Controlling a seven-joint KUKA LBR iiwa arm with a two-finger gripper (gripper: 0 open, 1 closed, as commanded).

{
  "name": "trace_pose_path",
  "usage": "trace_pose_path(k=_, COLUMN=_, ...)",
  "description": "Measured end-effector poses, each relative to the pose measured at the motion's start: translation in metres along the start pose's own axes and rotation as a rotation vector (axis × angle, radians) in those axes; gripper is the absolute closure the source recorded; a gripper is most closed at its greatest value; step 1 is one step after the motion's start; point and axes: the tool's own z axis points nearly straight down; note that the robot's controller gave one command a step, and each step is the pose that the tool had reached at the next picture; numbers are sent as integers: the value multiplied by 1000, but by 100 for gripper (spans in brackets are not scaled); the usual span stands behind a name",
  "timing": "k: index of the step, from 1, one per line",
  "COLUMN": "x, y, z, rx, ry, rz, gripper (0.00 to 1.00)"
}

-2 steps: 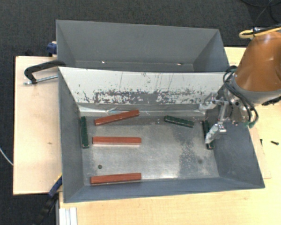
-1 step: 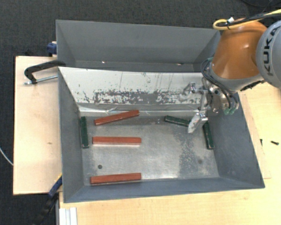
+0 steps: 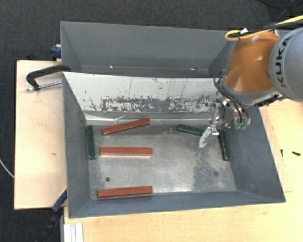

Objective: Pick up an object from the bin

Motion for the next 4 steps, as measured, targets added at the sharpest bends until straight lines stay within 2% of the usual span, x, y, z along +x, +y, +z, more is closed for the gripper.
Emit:
trace_pose_path(k=1, x=-4, y=16, z=59, rx=0, ry=0, rz=-142, gripper=0)
trace_pose_path(k=2, x=-4, y=14, z=52, rx=1, ry=-2, rz=-141, gripper=100)
trace_pose_path(k=4, x=-3, y=15, z=51, rx=0, ry=-2, rz=-141, gripper=100)
